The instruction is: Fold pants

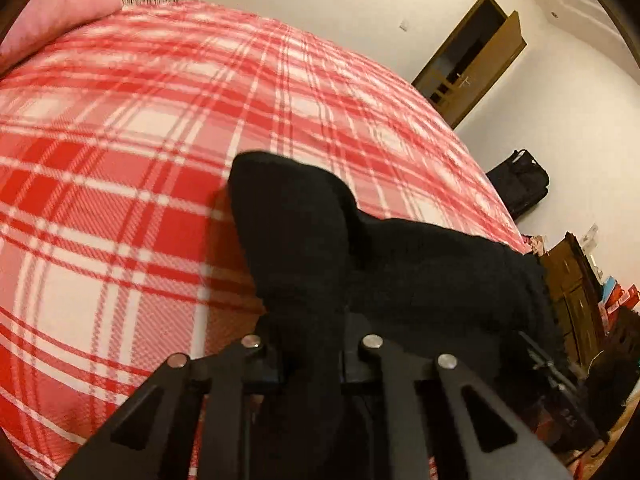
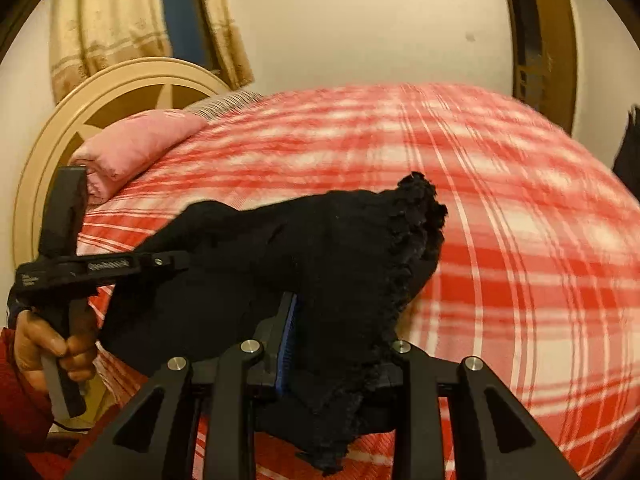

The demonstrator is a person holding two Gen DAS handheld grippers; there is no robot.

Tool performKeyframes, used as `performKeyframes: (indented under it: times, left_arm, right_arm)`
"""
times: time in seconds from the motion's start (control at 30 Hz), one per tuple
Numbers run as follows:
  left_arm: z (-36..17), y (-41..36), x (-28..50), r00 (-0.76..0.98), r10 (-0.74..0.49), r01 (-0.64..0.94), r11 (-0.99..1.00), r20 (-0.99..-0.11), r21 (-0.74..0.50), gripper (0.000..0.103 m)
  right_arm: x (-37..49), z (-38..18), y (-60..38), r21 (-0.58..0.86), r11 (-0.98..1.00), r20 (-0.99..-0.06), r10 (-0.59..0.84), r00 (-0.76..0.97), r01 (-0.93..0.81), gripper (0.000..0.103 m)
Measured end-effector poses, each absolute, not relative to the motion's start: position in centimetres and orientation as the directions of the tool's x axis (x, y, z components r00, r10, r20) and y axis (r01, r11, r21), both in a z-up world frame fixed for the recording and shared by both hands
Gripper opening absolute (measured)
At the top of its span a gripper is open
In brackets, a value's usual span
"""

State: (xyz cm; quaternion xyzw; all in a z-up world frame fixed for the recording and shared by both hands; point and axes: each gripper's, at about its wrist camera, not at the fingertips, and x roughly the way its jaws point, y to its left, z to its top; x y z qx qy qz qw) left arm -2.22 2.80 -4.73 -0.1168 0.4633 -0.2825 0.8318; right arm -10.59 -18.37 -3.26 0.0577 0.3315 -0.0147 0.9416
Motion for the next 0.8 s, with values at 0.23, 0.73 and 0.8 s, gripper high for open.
performKeyframes:
  times: [0.23,0.73,0.8]
  left_arm:
    - [-0.4,6.1,-1.8,0.543,-0.535,0.351,0.845,-0.647,-0.404,0.017]
    - [2.2,18.4,5.0,0.779,-0.136,0.028,0.983,-0.612,-0.183,0.017]
    - [1.4,19.0,6.1,0.777,-0.103,-0.002,0.986,-0.621,-0.166,0.017]
  right_arm:
    - [-6.5,0.0,-14.9,0.068,0.996,-0.562,0.084,0.823,-0.056,0.029]
    - [10.4,-2.0,-2.0,0.043,0.942,-0.531,0.305,0.79,-0.334,0.029]
    - [12.2,-3.6,-1.3,0.035,0.938,-0.56,0.304,0.77,-0.345,0.029]
